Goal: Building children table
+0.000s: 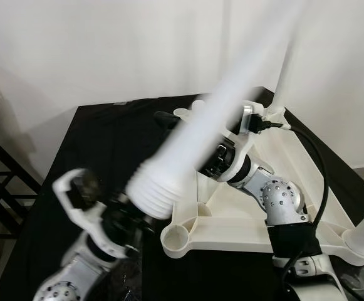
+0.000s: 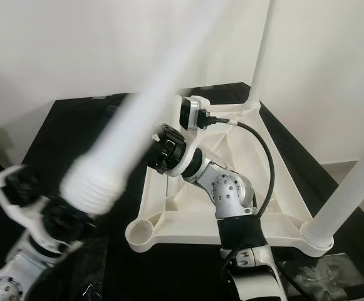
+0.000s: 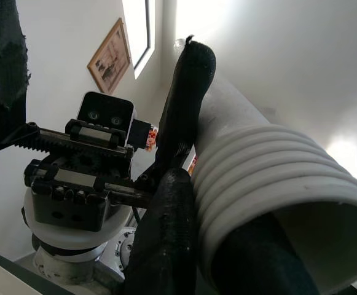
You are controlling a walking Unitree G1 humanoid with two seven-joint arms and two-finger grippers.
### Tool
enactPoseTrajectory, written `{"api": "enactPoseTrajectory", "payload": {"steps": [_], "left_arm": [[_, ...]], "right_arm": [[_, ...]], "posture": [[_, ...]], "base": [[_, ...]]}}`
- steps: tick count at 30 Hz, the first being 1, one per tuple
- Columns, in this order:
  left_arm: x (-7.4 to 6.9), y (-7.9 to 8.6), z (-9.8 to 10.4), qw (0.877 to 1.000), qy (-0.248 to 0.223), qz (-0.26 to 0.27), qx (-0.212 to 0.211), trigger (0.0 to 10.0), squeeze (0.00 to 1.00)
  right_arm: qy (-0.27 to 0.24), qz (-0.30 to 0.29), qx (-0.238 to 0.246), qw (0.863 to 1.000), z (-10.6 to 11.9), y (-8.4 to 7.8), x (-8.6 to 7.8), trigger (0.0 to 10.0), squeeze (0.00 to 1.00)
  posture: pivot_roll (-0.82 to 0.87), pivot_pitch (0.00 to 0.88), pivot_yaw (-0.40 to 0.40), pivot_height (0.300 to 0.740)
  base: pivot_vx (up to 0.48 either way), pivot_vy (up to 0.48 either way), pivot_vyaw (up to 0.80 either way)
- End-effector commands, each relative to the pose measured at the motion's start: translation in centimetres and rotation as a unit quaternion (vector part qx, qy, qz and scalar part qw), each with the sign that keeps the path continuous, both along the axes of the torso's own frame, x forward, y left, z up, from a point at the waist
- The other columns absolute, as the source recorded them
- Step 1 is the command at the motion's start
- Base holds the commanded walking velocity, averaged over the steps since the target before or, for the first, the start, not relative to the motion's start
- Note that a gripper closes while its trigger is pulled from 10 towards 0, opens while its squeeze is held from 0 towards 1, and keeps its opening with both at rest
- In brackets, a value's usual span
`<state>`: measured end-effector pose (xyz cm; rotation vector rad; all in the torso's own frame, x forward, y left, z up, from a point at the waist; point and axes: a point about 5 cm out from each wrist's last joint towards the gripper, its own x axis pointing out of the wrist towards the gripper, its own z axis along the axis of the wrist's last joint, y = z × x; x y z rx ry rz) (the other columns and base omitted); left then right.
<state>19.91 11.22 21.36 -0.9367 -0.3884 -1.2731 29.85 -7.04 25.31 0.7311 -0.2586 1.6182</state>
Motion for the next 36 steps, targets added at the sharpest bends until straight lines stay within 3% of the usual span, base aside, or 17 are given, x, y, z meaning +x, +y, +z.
{"api": "enactPoseTrajectory", "payload": {"steps": [1, 11, 16, 17, 19, 20, 27, 32, 33, 36], "left_arm": [[0.0, 0.0, -0.4, 1.0, 0.007, -0.001, 0.015, 0.0, 0.0], [0.3, 0.2, -0.4, 1.0, 0.005, 0.015, 0.011, 0.0, 0.0], [0.8, 1.8, 0.7, 0.998, -0.006, 0.059, -0.03, 0.0, 0.0], [1.0, 2.7, 1.3, 0.996, -0.012, 0.075, -0.054, 0.0, 0.0], [1.0, 2.7, 1.3, 0.996, -0.012, 0.075, -0.054, 0.0, 0.0], [1.1, 3.2, 1.7, 0.993, -0.014, 0.088, -0.071, 0.0, 0.0], [1.1, 3.4, 1.7, 0.992, -0.014, 0.093, -0.083, 0.0, 0.0], [1.0, 2.2, 0.6, 0.996, 0.001, 0.076, -0.042, 0.0, 0.0], [0.9, 1.6, 0.4, 0.998, 0.003, 0.064, -0.029, 0.0, 0.0], [0.8, 0.9, 0.2, 0.998, 0.008, 0.05, -0.024, 0.0, 0.0]], "right_arm": [[-0.013, 0.017, 0.005, 1.0, 0.5, 0.4, -0.3, 10.0, 0.0], [-0.029, 0.014, -0.009, 0.999, 0.2, -0.1, -0.3, 10.0, 0.0], [-0.035, -0.017, -0.025, 0.999, -0.4, -1.3, 0.3, 10.0, 0.0], [-0.033, -0.03, -0.03, 0.999, -0.5, -1.7, 0.6, 10.0, 0.13], [-0.033, -0.03, -0.03, 0.999, -0.5, -1.7, 0.6, 10.0, 0.13], [-0.029, -0.031, -0.025, 0.999, -0.5, -2.0, 0.7, 10.0, 1.0], [-0.027, -0.024, -0.012, 0.999, -0.4, -2.4, 0.7, 10.0, 1.0], [-0.034, 0.002, 0.004, 0.999, 0.1, -2.5, 0.1, 10.0, 1.0], [-0.033, 0.006, 0.008, 0.999, 0.2, -2.4, 0.0, 10.0, 0.0], [-0.034, 0.014, 0.013, 0.999, 0.4, -2.2, 0.0, 10.0, 0.0]], "posture": [[-0.05, 0.0, 0.041, 0.74], [-0.05, 0.0, 0.036, 0.74], [-0.05, 0.0, 0.035, 0.74], [-0.05, 0.0, 0.036, 0.74], [-0.05, 0.0, 0.036, 0.74], [-0.04, 0.0, 0.036, 0.74], [-0.04, 0.0, 0.036, 0.74], [-0.04, 0.0, 0.036, 0.74], [-0.04, 0.0, 0.036, 0.74], [-0.04, 0.0, 0.038, 0.74]], "base": [[0.0, 0.0, 0.0], [0.0, 0.0, 0.0], [0.0, 0.0, 0.0], [0.0, 0.0, 0.0], [0.0, 0.0, 0.0], [0.0, 0.0, 0.0], [0.0, 0.0, 0.0], [0.0, 0.0, 0.0], [0.0, 0.0, 0.0], [0.0, 0.0, 0.0]]}}
